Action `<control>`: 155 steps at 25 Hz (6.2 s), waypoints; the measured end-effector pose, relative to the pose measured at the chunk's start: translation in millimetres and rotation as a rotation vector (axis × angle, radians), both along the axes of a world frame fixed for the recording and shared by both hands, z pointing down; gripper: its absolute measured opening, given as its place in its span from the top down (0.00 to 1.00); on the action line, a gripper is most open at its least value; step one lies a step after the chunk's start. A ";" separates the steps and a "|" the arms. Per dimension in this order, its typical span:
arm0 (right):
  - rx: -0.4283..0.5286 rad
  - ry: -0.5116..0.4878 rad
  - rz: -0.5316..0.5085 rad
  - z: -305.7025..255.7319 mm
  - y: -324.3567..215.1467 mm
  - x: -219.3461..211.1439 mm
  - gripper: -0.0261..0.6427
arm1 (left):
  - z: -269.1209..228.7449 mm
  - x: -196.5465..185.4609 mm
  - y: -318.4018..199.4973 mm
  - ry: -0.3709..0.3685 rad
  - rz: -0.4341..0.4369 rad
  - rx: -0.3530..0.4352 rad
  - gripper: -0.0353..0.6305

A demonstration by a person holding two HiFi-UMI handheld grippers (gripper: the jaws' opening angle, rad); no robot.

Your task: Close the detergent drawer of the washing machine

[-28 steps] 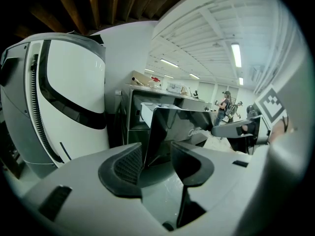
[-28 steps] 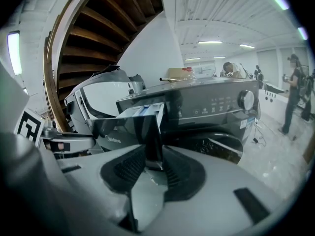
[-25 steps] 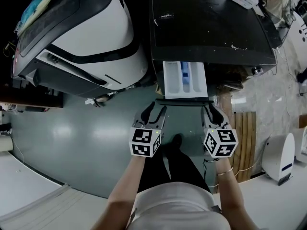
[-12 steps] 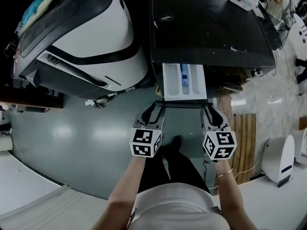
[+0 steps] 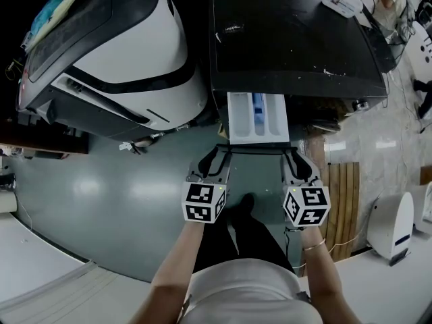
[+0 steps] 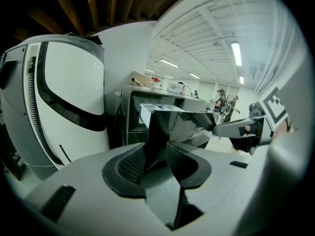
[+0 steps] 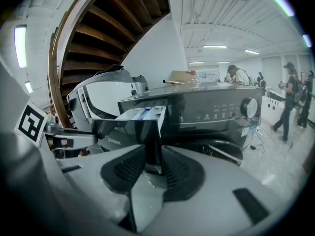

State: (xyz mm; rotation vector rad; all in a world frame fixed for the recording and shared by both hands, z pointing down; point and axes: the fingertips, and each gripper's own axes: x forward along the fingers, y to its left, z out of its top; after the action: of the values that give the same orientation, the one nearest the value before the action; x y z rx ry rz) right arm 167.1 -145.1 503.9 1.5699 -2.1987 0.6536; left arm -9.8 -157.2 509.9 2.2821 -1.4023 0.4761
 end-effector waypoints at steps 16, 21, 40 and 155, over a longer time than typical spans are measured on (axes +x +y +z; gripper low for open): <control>0.016 0.009 0.008 -2.8 -21.8 -1.1 0.83 | -2.0 -1.5 -22.0 -0.009 -0.018 -0.002 0.76; 0.019 0.018 0.006 -3.7 -26.8 -1.2 0.83 | -3.2 -1.5 -27.2 -0.007 -0.021 0.001 0.76; 0.042 0.048 0.011 -4.2 -70.6 -2.9 0.83 | -3.4 -3.7 -72.3 -0.023 -0.042 0.006 0.76; 0.189 -0.083 -0.011 -97.9 42.2 -19.9 0.96 | -86.5 -37.9 30.3 0.017 -0.062 0.168 0.95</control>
State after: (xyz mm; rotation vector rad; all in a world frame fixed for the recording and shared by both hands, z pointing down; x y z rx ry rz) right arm 147.2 -102.9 406.0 1.6466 -2.3897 0.5287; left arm -47.6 -126.9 423.4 2.3586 -1.5523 0.3294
